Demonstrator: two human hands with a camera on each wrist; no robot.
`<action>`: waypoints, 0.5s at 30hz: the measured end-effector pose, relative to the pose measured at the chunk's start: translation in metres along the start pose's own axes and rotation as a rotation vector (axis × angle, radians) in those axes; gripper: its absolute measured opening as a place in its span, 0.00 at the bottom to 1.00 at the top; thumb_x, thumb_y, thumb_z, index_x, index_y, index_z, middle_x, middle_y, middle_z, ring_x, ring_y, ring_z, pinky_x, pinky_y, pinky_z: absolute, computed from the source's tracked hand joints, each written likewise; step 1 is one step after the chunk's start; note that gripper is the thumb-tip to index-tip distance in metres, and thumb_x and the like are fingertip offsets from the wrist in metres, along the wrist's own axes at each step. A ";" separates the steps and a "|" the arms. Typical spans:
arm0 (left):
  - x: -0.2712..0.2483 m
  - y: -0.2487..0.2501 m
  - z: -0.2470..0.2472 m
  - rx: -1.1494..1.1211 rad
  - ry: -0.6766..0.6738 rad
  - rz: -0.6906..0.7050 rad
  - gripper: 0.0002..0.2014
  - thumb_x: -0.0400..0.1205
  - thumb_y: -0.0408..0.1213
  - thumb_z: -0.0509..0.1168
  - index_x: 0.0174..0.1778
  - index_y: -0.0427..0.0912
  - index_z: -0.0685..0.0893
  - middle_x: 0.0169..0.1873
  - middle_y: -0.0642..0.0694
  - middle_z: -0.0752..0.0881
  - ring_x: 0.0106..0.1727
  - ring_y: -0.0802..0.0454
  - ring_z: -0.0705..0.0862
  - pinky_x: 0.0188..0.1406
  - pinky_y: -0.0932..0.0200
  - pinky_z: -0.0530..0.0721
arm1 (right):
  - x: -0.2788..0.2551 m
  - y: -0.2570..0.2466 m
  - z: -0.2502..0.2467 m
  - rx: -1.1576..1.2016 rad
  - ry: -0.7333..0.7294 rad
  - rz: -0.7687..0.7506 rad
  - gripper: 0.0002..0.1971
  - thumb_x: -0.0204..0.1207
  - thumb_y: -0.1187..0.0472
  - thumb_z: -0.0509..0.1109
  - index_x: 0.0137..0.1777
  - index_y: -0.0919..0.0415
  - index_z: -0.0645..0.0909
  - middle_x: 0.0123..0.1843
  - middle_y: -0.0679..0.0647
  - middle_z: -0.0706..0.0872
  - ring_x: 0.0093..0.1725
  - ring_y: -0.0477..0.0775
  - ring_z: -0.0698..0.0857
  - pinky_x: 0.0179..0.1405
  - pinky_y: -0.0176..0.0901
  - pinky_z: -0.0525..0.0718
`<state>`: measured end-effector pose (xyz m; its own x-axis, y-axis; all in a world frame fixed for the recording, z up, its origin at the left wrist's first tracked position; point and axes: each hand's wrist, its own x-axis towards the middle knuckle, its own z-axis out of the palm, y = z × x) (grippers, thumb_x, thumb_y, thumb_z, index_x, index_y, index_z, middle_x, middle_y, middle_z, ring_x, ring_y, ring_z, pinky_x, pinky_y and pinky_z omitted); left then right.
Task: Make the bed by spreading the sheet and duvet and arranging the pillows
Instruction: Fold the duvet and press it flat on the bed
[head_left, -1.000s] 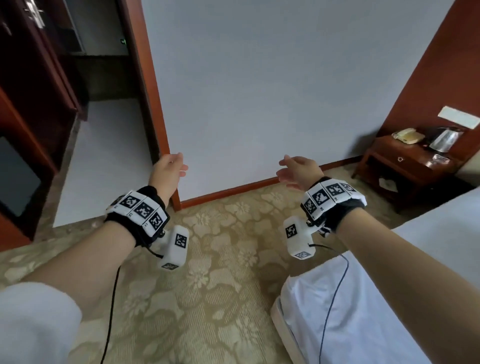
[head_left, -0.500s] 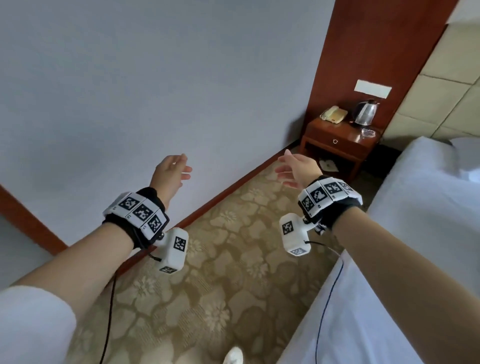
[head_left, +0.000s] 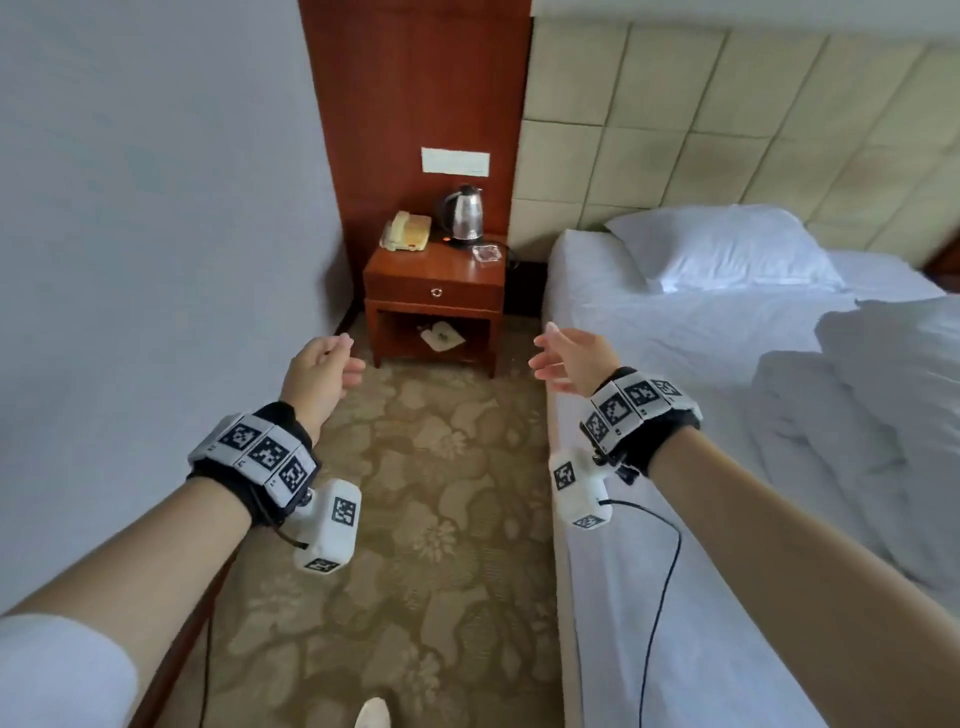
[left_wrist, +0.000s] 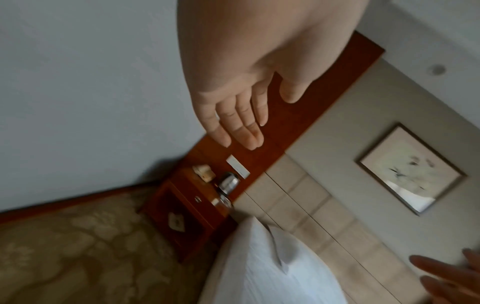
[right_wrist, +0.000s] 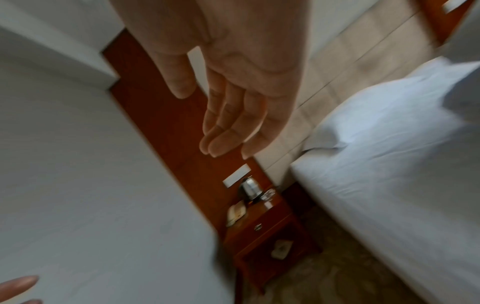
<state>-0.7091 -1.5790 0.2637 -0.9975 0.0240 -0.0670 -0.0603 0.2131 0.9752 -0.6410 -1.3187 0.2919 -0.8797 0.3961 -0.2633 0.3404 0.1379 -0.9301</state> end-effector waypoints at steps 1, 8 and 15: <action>0.026 0.007 0.022 0.010 -0.063 0.019 0.11 0.86 0.46 0.55 0.56 0.45 0.77 0.42 0.48 0.85 0.38 0.57 0.82 0.40 0.61 0.77 | 0.015 0.001 -0.018 0.033 0.071 0.036 0.14 0.84 0.51 0.57 0.44 0.57 0.78 0.33 0.51 0.83 0.31 0.47 0.80 0.31 0.36 0.75; 0.143 0.070 0.222 0.040 -0.550 0.106 0.10 0.86 0.45 0.54 0.56 0.46 0.77 0.37 0.49 0.84 0.35 0.56 0.82 0.35 0.61 0.75 | 0.047 0.033 -0.150 0.173 0.598 0.231 0.14 0.83 0.53 0.59 0.36 0.54 0.76 0.26 0.49 0.84 0.17 0.39 0.79 0.28 0.35 0.73; 0.156 0.091 0.413 0.059 -0.921 0.171 0.08 0.86 0.42 0.56 0.55 0.44 0.75 0.38 0.46 0.82 0.34 0.55 0.79 0.34 0.61 0.72 | 0.057 0.095 -0.273 0.192 0.977 0.400 0.08 0.83 0.55 0.61 0.54 0.58 0.76 0.32 0.52 0.81 0.28 0.47 0.79 0.29 0.37 0.72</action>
<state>-0.8550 -1.1527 0.2548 -0.5687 0.8177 -0.0889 0.1117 0.1839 0.9766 -0.5679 -1.0352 0.2582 -0.0401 0.9472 -0.3182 0.4124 -0.2744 -0.8687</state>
